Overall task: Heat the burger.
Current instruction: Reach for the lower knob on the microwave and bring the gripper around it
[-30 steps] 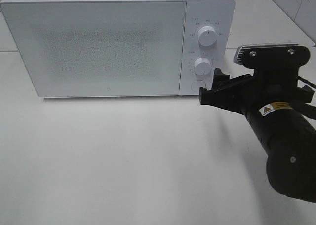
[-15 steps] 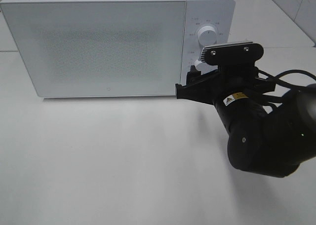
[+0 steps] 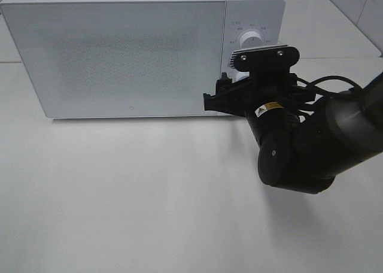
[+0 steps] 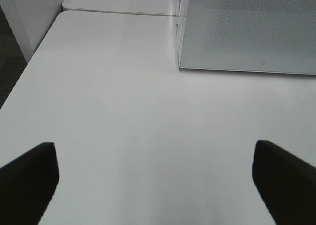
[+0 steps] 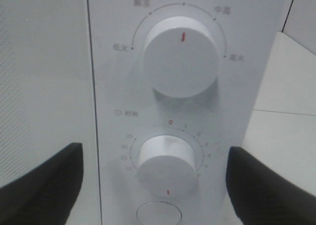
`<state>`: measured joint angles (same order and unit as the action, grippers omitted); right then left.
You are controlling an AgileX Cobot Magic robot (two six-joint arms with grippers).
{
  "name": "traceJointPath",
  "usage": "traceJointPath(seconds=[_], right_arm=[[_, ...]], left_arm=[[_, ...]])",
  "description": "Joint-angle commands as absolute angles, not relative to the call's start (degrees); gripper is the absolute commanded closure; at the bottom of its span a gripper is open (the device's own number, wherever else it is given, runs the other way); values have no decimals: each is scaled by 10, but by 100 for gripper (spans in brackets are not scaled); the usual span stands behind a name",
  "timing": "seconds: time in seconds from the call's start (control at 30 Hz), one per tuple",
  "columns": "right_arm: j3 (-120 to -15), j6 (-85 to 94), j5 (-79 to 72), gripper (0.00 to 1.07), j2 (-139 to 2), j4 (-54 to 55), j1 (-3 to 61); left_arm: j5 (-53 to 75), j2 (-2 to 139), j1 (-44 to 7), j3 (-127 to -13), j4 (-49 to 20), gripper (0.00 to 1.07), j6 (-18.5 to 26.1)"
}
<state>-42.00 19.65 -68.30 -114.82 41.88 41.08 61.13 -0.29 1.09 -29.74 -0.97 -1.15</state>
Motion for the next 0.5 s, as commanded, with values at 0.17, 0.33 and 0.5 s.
traceJointPath(seconds=[0.17,0.33,0.5], right_arm=[[-453,190,-677,31,-1177,409,398],[-466,182,-662,31,-1189,408,388],[-469,177,-661,31,-1195,403,381]], left_arm=[[612,-13,12,-296,-10,7,-15],[612,-13,12,-296,-10,7,-15],[612,-13,12,-296,-10,7,-15]])
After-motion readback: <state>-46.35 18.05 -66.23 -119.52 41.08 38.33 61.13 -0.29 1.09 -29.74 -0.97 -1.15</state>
